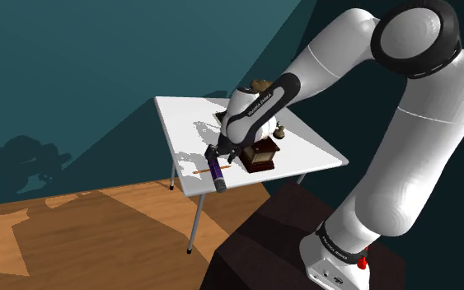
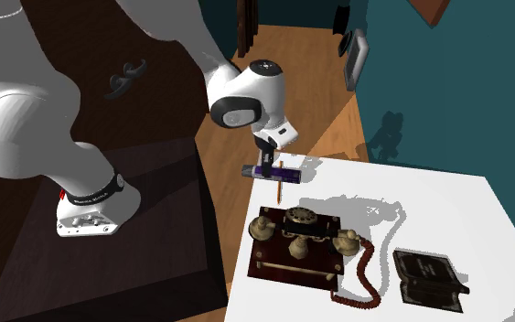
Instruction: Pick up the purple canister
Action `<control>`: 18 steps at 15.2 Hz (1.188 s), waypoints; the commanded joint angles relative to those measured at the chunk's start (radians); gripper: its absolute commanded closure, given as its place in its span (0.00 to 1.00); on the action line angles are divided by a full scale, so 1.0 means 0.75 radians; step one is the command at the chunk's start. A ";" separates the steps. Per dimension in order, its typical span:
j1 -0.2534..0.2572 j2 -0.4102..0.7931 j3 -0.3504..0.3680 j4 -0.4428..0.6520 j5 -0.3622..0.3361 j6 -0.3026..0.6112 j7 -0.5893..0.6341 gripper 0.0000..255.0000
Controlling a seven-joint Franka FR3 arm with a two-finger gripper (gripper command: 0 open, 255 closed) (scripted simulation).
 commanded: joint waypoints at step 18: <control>0.008 0.213 -0.005 0.051 0.000 0.173 0.016 1.00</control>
